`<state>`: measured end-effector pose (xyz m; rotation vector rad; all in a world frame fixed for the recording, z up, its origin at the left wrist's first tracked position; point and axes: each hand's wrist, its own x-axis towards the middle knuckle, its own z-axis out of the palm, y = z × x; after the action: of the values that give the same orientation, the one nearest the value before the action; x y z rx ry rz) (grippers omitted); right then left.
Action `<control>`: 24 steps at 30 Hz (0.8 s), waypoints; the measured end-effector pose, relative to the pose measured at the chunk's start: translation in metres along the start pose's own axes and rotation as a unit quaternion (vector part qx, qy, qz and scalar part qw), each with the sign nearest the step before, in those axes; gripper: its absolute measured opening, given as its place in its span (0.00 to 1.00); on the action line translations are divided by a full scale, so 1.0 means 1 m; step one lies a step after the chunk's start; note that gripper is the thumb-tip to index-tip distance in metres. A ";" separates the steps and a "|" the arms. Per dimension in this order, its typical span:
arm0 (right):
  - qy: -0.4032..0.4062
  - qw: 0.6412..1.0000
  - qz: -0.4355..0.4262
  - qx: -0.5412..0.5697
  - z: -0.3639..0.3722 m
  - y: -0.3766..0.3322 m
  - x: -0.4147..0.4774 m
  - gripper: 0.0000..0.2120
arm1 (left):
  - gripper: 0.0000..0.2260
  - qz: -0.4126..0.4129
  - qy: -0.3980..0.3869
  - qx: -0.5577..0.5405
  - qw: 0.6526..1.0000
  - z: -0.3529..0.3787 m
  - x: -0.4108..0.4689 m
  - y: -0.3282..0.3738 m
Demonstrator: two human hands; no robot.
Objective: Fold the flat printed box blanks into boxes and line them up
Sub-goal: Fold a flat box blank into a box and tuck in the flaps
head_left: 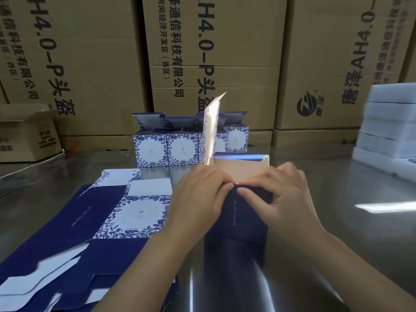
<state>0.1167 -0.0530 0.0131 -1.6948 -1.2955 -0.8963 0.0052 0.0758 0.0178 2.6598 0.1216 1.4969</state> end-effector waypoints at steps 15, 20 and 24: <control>-0.015 0.999 0.033 -0.001 -0.003 -0.001 0.002 0.05 | 0.10 -0.002 0.057 0.075 0.996 -0.005 -0.002 -0.003; -0.024 0.999 0.040 -0.007 -0.005 0.000 0.003 0.07 | 0.05 -0.032 0.027 0.110 0.993 -0.008 -0.001 -0.010; -0.024 0.999 0.036 -0.007 -0.005 0.000 0.003 0.06 | 0.04 -0.021 0.032 0.133 0.990 -0.008 0.000 -0.012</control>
<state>0.1170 -0.0564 0.0182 -1.7725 -1.2533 -0.8300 -0.0018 0.0880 0.0199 2.7868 0.4076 1.6588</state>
